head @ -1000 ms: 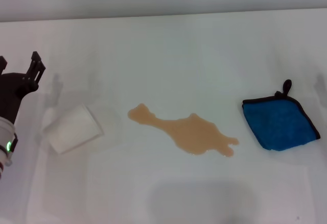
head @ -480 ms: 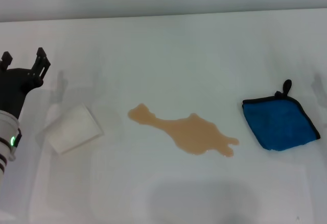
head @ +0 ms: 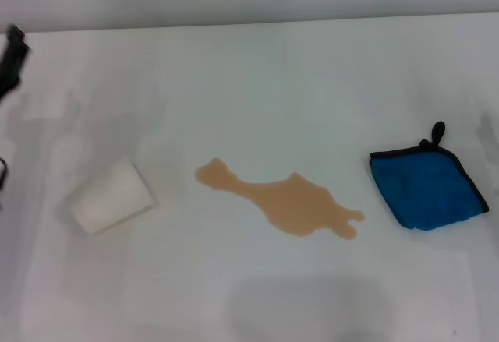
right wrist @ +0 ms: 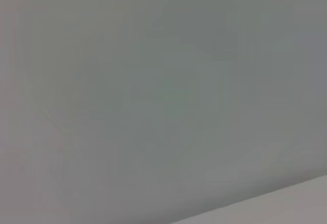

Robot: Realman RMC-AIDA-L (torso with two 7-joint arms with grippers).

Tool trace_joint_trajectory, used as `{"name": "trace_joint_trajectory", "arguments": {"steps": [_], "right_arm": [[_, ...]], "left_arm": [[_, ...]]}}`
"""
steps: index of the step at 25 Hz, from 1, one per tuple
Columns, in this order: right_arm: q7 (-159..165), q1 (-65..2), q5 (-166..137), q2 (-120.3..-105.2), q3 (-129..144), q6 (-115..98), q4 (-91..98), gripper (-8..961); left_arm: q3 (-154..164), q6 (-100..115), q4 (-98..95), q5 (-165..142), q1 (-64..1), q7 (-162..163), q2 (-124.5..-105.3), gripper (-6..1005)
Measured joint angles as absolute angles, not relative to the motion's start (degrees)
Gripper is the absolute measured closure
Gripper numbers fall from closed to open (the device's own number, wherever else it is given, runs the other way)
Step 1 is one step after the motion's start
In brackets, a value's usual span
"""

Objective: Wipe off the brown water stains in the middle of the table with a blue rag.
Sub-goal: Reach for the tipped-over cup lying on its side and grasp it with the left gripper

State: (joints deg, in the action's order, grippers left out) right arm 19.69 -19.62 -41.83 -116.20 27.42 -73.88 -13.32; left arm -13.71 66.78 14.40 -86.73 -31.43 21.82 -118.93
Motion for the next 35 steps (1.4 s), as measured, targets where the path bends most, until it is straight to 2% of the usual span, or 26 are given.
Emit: {"name": "trace_joint_trajectory", "arguments": {"steps": [1, 6, 9, 10, 13, 15, 16, 20, 22, 25, 35], "right_arm": [[19.69, -19.62, -41.85, -116.18, 27.42, -73.75, -13.26, 96], [19.69, -19.81, -41.78, -116.12, 27.42, -73.17, -12.96, 96], [19.69, -19.83, -41.60, -116.10, 27.42, -73.16, -12.81, 96], [19.69, -19.88, -41.54, -116.07, 27.42, -73.14, -12.76, 96], [19.69, -19.94, -41.53, -116.03, 27.43, -73.09, -12.61, 96], [19.69, -20.01, -41.51, -116.00, 27.43, -73.07, -12.43, 96], [19.69, -20.04, -41.50, -116.00, 27.42, -73.07, -12.32, 96], [19.69, -20.09, -41.48, -116.01, 27.42, -73.07, -11.94, 96], [19.69, -20.13, -41.48, -116.01, 27.42, -73.04, -11.79, 96], [19.69, -20.20, -41.52, -115.97, 27.42, -72.88, -11.35, 96], [19.69, -20.21, -41.81, -115.84, 27.45, -72.46, -10.39, 96]], "left_arm": [[-13.42, 68.00, 8.20, -90.56, -33.29, 35.96, -118.31, 169], [-9.27, 66.64, -7.52, -101.63, -37.52, 66.74, -117.49, 169], [-5.57, 66.43, -10.94, -102.70, -38.31, 72.68, -117.02, 169], [5.07, 66.35, -16.23, -103.11, -38.87, 83.13, -115.18, 169], [13.22, 66.37, -19.05, -103.12, -38.88, 89.11, -113.65, 169], [24.46, 67.44, -22.30, -103.11, -38.76, 97.44, -111.11, 169], [24.46, 67.44, -22.30, -103.11, -38.76, 97.44, -111.11, 169], [37.55, 71.06, -26.82, -103.11, -38.10, 107.87, -107.59, 169], [41.31, 72.45, -29.27, -103.26, -37.62, 111.49, -106.67, 170], [45.14, 74.62, -36.83, -107.61, -36.56, 118.86, -105.99, 170], [46.58, 88.68, -55.54, -123.46, -36.65, 123.61, -105.66, 173]]}}
